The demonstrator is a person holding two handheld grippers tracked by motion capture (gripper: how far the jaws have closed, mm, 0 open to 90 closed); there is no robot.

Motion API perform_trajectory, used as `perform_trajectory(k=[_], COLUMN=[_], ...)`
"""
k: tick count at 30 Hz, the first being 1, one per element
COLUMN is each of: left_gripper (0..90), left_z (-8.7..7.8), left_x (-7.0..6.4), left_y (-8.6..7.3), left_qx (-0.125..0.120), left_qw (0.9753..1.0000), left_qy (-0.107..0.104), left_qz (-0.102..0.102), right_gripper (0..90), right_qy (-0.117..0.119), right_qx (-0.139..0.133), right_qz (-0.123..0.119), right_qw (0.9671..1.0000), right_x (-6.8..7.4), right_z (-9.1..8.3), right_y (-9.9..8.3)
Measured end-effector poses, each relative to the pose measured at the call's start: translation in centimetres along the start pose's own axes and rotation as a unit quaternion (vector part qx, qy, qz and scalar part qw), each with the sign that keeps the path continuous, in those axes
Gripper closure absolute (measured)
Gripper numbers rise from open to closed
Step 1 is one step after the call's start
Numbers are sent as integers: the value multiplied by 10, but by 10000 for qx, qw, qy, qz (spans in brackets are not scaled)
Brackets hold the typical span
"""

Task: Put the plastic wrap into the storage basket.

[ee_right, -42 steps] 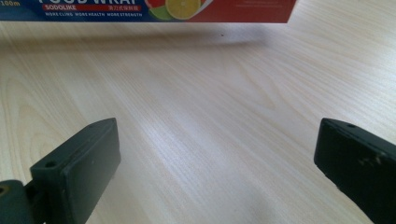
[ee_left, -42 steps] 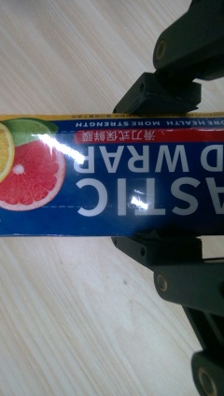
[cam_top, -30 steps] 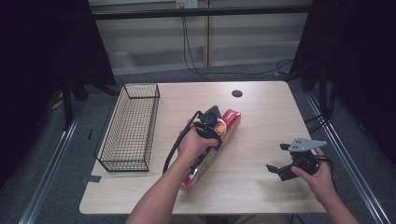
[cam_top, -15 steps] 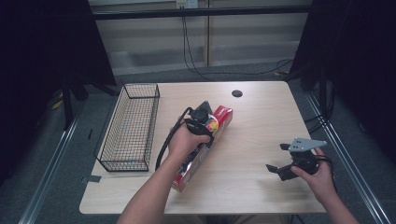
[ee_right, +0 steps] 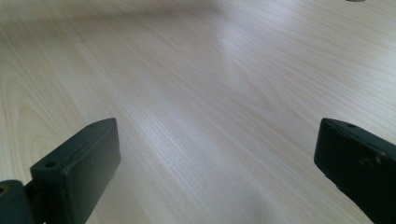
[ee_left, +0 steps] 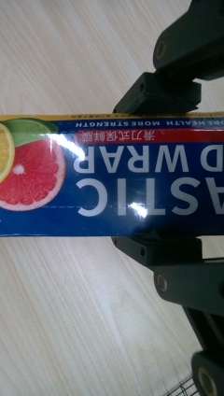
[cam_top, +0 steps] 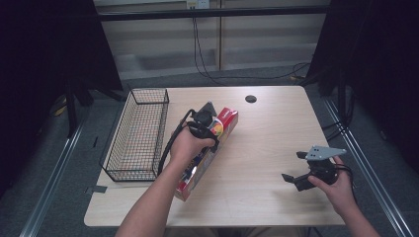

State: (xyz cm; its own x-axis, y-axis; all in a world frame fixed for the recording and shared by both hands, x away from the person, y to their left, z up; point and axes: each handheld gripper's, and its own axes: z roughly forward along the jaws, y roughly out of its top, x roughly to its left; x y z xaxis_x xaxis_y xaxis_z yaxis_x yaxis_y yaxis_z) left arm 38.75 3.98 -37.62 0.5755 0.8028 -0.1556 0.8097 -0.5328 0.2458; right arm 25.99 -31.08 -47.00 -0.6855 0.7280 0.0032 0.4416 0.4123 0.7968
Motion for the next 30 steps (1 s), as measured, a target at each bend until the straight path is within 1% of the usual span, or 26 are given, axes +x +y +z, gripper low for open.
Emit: perform_trajectory(k=[3,4,5,10,12,13,15,16,18,19,21,22,24,25,26,27,28,30], left_gripper=[436,436,436,436,436,436,436,436,436,436,436,436,436,436,436,436,436,436], left_z=[-5,-7,-8,-15,-17,-18,-21,-23,-25,-27,-29,-29,-32,-33,-33,-35,-36,-39], left_x=[2,3,4,10,12,13,15,16,18,19,20,21,23,24,24,26,26,28], left_y=[0,-1,-1,-3,-3,-4,-4,-4,-4,-4,-4,-4,-5,-5,-5,-5,-5,-5], left_qx=[-24,9,-18,0,-26,-1,-23,-14,-31,10,-7,-9,-22,-4,-49,-26,-25,-17], left_qw=[10000,10000,10000,9999,9998,9998,9998,9997,9997,9996,9996,9994,9995,9994,9992,9993,9992,9993], left_qy=[26,26,21,38,57,70,55,80,78,100,103,91,90,99,96,97,129,115], left_qz=[-21,-3,-52,-148,-166,-160,-173,-226,-247,-276,-272,-330,-297,-340,-391,-348,-386,-349], right_gripper=[3,2,2,2,2,2,2,2,2,2,2,2,2,2,2,2,2,2], right_qy=[-3,-4,-9,-23,-14,-15,-18,-15,-22,-11,-7,-17,-31,-60,-39,-36,-19,-35], right_qx=[11,0,-16,-24,-28,-25,-25,-21,-26,-21,-13,-10,-31,-24,-39,-44,-40,-42], right_qz=[6,-3,5,8,7,12,8,13,33,30,37,48,45,50,59,59,59,48], right_qw=[10000,10000,10000,10000,10000,10000,10000,10000,10000,10000,10000,10000,10000,10000,10000,10000,10000,10000], right_x=[0,0,0,0,0,-1,-1,-1,0,0,0,0,-1,-1,-1,-1,-1,0], right_z=[0,0,0,0,0,-1,-1,0,0,0,0,0,0,-1,-1,-1,-1,-1], right_y=[0,0,0,0,0,0,0,0,0,0,0,0,0,0,0,0,0,0])
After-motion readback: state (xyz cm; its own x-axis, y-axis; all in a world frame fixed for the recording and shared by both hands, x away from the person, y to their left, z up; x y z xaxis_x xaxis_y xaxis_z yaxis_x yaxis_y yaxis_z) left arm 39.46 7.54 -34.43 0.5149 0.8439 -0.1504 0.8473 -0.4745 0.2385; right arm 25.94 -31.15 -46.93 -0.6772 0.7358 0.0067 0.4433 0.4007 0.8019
